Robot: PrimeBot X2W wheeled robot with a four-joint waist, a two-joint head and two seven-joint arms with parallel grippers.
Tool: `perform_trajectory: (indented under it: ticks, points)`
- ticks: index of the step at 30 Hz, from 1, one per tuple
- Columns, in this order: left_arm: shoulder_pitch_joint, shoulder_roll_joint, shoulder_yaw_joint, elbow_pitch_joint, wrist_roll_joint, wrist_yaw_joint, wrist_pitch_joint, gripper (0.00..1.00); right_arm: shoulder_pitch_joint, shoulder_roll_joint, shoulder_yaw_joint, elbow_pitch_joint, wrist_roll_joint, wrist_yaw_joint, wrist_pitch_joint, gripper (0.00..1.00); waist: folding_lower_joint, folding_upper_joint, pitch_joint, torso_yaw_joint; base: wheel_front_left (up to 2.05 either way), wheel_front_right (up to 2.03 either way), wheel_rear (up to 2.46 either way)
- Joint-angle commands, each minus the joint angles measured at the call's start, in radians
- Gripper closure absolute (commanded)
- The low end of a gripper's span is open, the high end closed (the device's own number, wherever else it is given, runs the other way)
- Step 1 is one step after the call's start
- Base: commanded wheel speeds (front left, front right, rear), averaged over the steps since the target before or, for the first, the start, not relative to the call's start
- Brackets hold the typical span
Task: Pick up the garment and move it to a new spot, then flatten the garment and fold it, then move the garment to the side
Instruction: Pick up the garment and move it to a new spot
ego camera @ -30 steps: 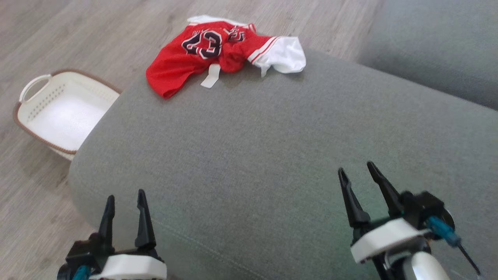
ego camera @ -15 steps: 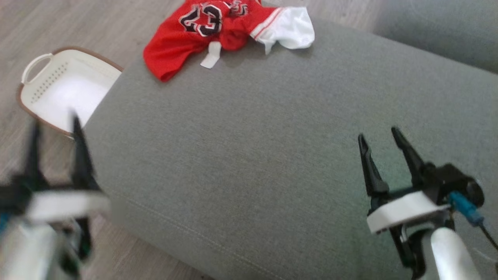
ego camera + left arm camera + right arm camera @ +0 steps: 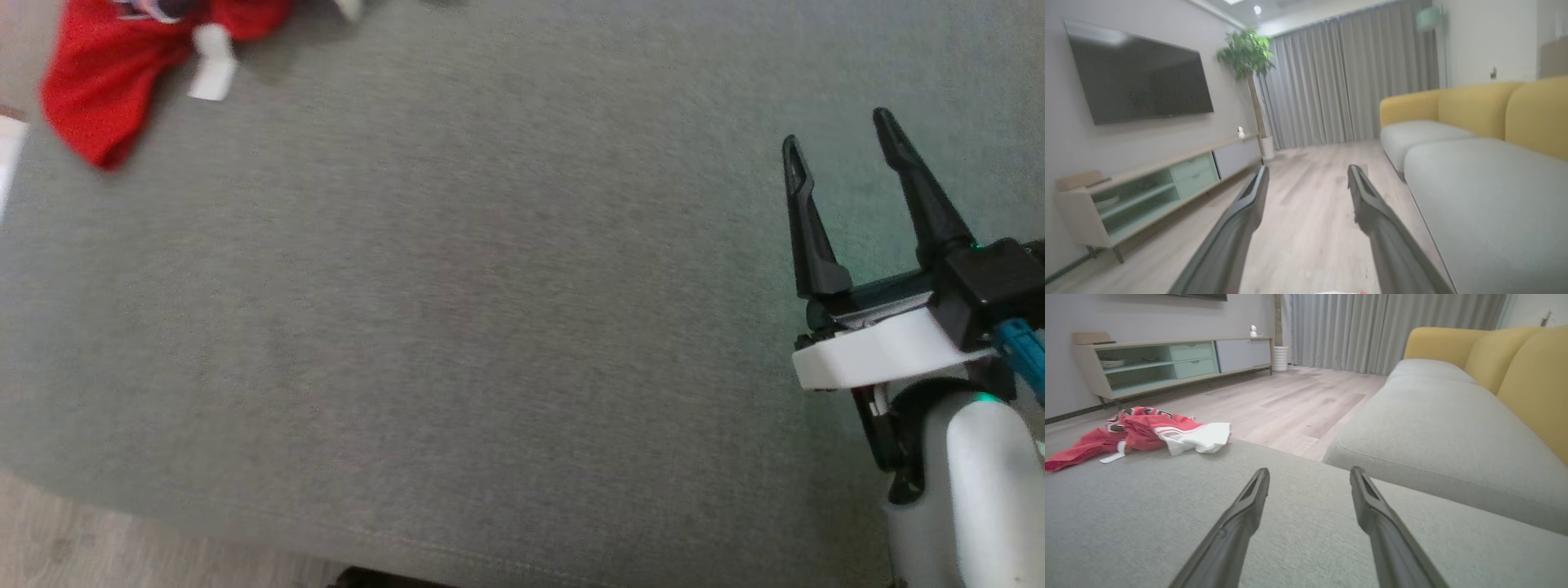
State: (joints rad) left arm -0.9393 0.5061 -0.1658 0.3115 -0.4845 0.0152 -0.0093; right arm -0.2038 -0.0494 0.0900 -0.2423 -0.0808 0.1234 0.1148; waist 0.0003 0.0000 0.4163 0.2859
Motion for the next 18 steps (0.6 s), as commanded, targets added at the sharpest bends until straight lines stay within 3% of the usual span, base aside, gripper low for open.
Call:
perform_trajectory:
  ticks: [1,6,12,15,18]
  points:
    - [-0.034,0.038,0.015,0.056,-0.008,-0.021,0.015,0.0,-0.022,-0.001,0.029,-0.061,-0.011,0.007,0.013,0.0,-0.0003,0.0,0.092,-0.084,0.0,0.0,0.0]
    - [-0.077,-0.017,-0.034,0.251,-0.04,-0.085,0.037,0.0,-0.017,-0.005,0.013,-0.127,-0.039,0.007,0.04,0.0,-0.0003,0.0,0.155,-0.103,0.0,0.0,0.0]
    - [-0.113,-0.064,-0.087,0.368,-0.061,-0.124,0.049,0.0,-0.005,-0.02,-0.001,-0.175,-0.049,0.007,0.064,0.0,-0.0003,0.0,0.213,-0.099,0.0,0.0,0.0]
    - [-0.141,-0.068,-0.101,0.436,-0.062,-0.128,0.053,0.0,-0.005,-0.022,-0.003,-0.193,-0.053,0.007,0.071,0.0,-0.0003,0.0,0.24,-0.1,0.0,0.0,0.0]
    - [-0.174,-0.055,-0.098,0.502,-0.039,-0.089,0.024,0.0,-0.006,-0.023,-0.001,-0.202,-0.055,0.007,0.074,0.0,-0.0003,0.0,0.258,-0.104,0.0,0.0,0.0]
